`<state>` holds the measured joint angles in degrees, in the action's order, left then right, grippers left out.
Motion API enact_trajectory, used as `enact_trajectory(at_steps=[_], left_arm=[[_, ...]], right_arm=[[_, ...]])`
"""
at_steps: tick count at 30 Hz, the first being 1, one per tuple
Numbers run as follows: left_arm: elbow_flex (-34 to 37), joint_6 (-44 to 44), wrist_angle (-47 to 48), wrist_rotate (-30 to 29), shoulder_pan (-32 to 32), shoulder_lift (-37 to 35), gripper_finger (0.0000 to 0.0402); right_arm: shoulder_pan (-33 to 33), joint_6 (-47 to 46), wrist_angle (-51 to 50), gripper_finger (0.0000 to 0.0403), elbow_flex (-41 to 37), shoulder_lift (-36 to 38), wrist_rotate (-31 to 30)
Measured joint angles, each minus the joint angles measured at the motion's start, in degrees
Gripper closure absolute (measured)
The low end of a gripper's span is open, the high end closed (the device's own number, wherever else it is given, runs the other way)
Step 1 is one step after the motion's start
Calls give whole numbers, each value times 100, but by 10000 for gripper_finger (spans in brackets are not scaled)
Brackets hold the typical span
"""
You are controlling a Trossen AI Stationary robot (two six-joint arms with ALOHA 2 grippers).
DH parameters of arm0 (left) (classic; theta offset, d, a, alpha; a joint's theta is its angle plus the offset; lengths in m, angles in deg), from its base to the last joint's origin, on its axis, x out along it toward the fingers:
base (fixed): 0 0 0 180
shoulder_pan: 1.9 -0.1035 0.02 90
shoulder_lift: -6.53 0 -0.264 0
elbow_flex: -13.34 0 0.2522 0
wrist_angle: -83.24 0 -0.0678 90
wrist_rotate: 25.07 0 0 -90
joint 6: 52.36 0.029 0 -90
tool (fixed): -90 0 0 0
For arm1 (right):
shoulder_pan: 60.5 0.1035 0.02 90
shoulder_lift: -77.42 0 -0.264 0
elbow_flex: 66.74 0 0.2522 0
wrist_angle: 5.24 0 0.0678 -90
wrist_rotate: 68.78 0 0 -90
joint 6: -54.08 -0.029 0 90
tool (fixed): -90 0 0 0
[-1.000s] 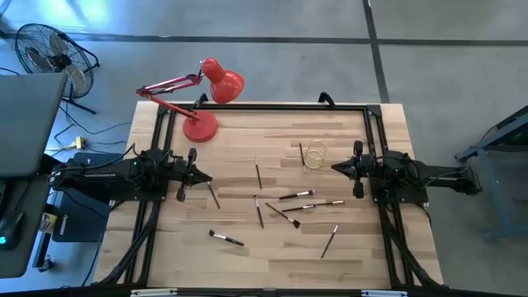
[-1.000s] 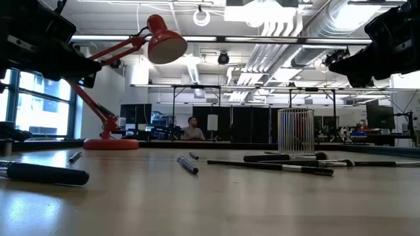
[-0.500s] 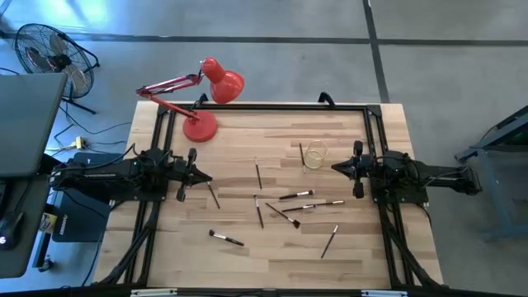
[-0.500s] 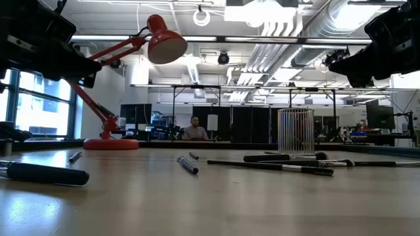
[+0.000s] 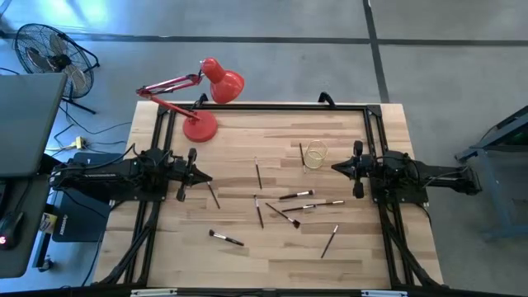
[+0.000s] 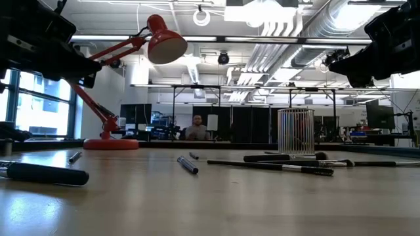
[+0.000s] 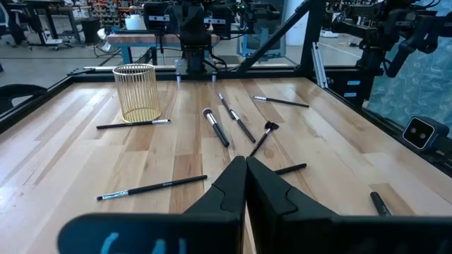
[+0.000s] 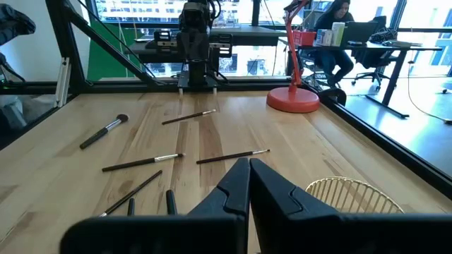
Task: Put items in baskets/containers
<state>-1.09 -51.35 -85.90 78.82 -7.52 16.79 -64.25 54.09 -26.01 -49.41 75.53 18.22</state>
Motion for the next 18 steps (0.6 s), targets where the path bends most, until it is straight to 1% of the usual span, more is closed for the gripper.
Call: enact_trajectory(at_steps=[18], left_arm=[[0,-1,-47,2,1,-2,399]], right_arm=[[1,1,2,398,0,-1,0]])
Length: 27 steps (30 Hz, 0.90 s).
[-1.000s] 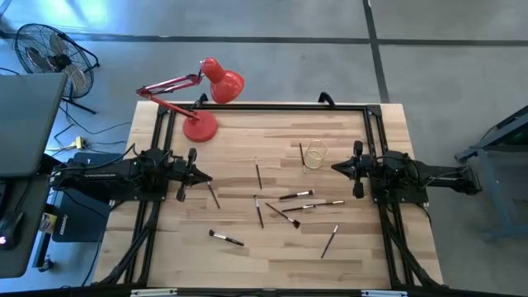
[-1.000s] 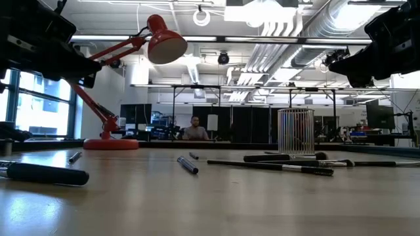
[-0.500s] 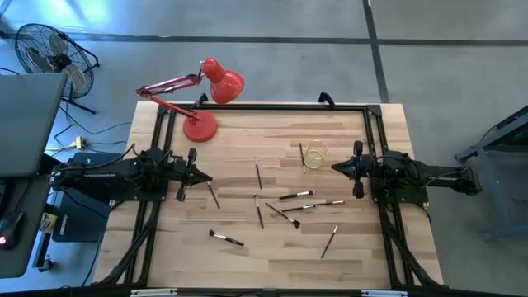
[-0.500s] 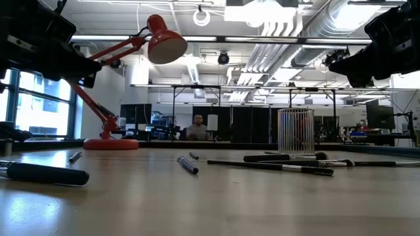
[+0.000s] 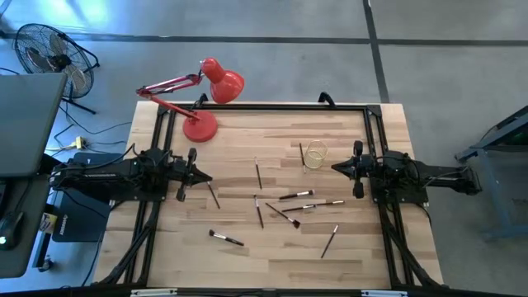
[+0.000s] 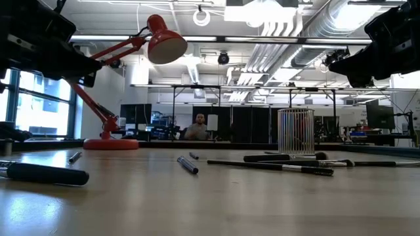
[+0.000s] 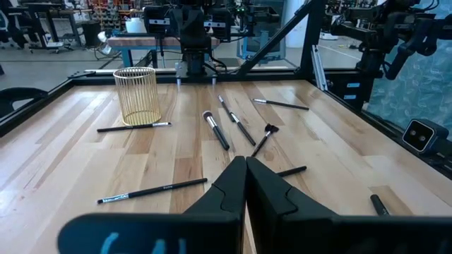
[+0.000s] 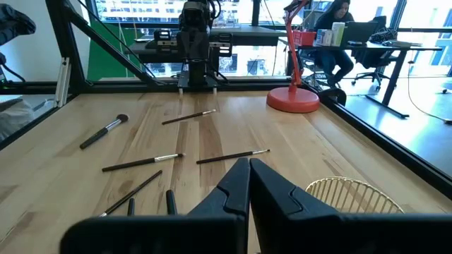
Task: Put items in baskets/containers
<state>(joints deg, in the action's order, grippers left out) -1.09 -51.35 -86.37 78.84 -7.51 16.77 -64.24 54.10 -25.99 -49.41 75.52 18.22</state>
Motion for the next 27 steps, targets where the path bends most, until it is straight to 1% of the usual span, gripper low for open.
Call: enact_trajectory(at_steps=[12,16,19,22,25,27], left_arm=[[0,15,10,-15,1,0,399],[0,23,8,-433,1,0,399],[0,35,6,-883,-1,0,399],[-50,338,-27,-1313,0,74,399],[-208,482,-15,-1544,-1,417,400],[-347,493,-299,-1696,-1,776,400]], right_arm=[[0,1,0,398,0,1,-1],[-1,1,-2,398,0,1,0],[-1,1,-1,398,0,1,0],[-1,0,-1,398,0,0,0],[1,1,0,398,0,-1,0],[-1,-1,0,398,0,-1,-2]])
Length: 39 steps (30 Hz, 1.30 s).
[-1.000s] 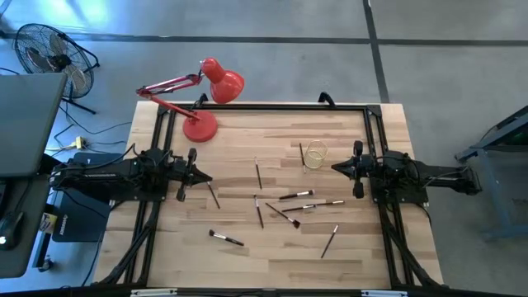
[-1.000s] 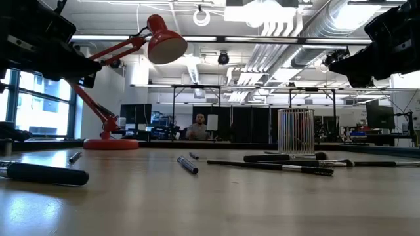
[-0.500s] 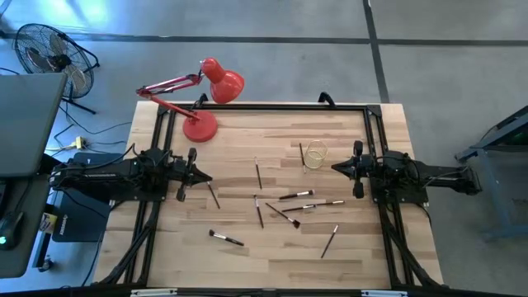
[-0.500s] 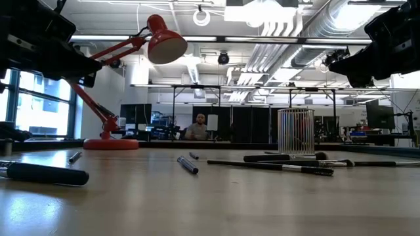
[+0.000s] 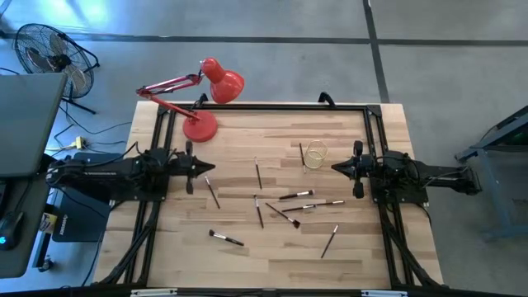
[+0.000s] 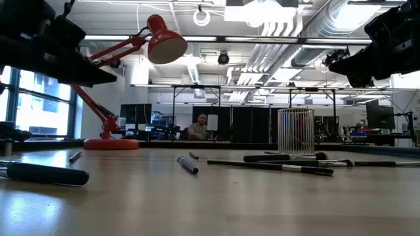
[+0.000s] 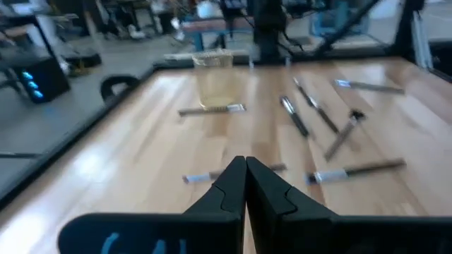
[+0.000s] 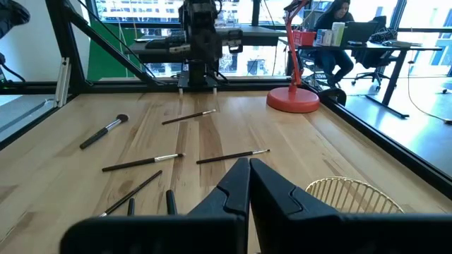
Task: Put items in baskets/containers
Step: Put the black brush into the gold holder
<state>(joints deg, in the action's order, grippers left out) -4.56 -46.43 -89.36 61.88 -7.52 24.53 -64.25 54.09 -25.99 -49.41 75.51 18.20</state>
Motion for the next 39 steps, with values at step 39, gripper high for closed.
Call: enact_trajectory(at_steps=[39], left_arm=[[-6028,2181,3078,839,298,7679,309]], right_arm=[[1,2,79,398,-11,0,-2]])
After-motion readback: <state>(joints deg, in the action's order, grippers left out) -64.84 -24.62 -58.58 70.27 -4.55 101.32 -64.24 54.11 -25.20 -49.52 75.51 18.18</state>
